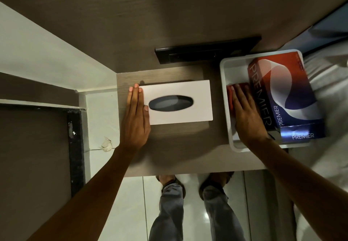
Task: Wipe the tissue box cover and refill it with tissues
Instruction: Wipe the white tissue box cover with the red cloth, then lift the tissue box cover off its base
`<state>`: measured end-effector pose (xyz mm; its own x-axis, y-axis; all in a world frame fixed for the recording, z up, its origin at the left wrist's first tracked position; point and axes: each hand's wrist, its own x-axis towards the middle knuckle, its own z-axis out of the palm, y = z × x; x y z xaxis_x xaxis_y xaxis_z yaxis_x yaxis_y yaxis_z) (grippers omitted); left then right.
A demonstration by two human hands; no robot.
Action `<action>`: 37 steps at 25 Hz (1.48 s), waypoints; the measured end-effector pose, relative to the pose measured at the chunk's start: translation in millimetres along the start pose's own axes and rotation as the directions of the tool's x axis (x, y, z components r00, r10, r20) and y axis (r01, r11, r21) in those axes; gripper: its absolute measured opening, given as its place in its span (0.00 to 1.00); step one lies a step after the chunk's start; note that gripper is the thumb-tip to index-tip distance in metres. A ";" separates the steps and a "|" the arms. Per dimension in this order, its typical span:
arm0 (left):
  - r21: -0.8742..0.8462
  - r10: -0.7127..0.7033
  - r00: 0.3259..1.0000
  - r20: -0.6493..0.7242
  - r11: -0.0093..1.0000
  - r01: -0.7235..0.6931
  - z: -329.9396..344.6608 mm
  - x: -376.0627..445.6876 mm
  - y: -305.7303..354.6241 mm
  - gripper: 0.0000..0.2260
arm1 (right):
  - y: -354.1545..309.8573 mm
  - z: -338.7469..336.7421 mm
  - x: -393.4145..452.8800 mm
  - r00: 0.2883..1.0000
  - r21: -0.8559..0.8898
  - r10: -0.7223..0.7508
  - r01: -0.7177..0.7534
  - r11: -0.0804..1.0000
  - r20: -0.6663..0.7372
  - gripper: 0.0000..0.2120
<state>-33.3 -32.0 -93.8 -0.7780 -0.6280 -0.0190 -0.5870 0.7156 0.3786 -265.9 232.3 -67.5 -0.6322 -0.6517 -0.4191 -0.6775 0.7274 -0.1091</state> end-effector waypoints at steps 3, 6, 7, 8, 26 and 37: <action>0.015 -0.012 1.000 -0.010 1.000 0.012 -0.2 -0.4 1.7 0.26 | -3.1 -4.0 -1.5 0.996 0.026 -0.004 0.002 1.000 0.085 0.46; 0.003 -0.003 1.000 -0.006 1.000 0.003 -1.6 0.1 4.2 0.27 | -6.1 -23.5 -5.3 0.988 0.330 0.052 -0.098 0.939 0.144 0.45; -0.021 -0.012 1.000 -0.010 1.000 0.012 -3.0 -0.1 5.1 0.27 | -9.2 -30.5 -8.1 0.987 0.457 0.102 -0.147 0.877 0.123 0.44; -0.052 -0.040 0.999 -0.016 0.998 0.039 -5.1 -0.1 6.5 0.28 | -14.5 -37.2 -11.3 0.986 0.555 0.152 -0.163 0.816 0.066 0.41; -0.324 -0.647 0.739 0.188 0.669 0.669 -35.3 37.7 36.1 0.27 | -122.9 -29.5 44.2 0.860 0.627 0.470 -0.480 0.614 0.198 0.43; -0.320 -0.696 0.694 0.183 0.625 0.712 -36.2 40.8 36.4 0.26 | -128.8 -35.8 44.5 0.854 0.613 0.489 -0.486 0.623 0.181 0.44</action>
<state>-78.3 -42.6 -47.3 -0.1720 -0.8780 -0.4466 -0.8492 -0.0976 0.5190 -220.3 101.9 -39.8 -0.8028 -0.1621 -0.5738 0.1158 0.9016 -0.4168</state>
